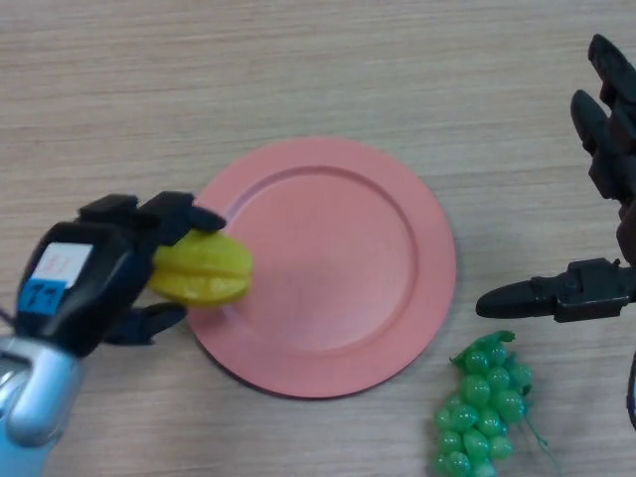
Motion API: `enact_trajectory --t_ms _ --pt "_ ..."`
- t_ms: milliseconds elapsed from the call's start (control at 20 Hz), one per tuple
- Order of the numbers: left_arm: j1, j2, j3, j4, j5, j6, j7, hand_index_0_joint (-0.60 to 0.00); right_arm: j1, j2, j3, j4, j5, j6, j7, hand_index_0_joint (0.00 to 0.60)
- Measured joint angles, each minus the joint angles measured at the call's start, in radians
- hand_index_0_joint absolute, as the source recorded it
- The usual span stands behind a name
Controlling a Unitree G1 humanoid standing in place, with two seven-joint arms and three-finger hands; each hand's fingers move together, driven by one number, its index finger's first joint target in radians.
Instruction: Pick up the yellow starfruit and place it on the plate
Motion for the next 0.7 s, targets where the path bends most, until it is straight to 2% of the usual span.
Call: enact_trajectory --t_ms 150,300,350,400,450,550,600,700 --pt "-0.007 -0.023 -0.066 0.041 -0.029 0.019 -0.008 -0.6 -0.001 0.0 0.0 0.0 0.0 -0.003 0.0 0.0" --pt "0.007 -0.033 -0.068 0.041 -0.018 0.02 -0.086 -0.6 -0.001 0.0 0.0 0.0 0.0 -0.003 0.0 0.0" --pt "0.019 -0.033 -0.068 0.036 -0.024 0.021 -0.109 -0.448 -0.001 0.0 0.0 0.0 0.0 -0.003 0.0 0.0" --pt "0.02 -0.034 -0.068 0.033 -0.024 0.023 -0.111 -0.35 -0.001 0.0 0.0 0.0 0.0 -0.003 0.0 0.0" --pt "0.022 -0.035 -0.068 0.024 -0.024 0.041 -0.118 -0.199 -0.001 0.0 0.0 0.0 0.0 -0.003 0.0 0.0" --pt "0.028 -0.046 -0.069 -0.022 -0.083 0.136 -0.164 0.0 -0.001 0.0 0.0 0.0 0.0 -0.004 0.0 0.0" --pt "0.028 -0.058 -0.069 -0.045 -0.09 0.182 -0.175 0.0 -0.001 0.0 0.0 0.0 0.0 -0.004 0.0 0.0" --pt "0.026 -0.063 -0.069 -0.055 -0.114 0.187 -0.175 0.0 -0.001 0.0 0.001 0.0 0.0 -0.004 0.0 0.0"
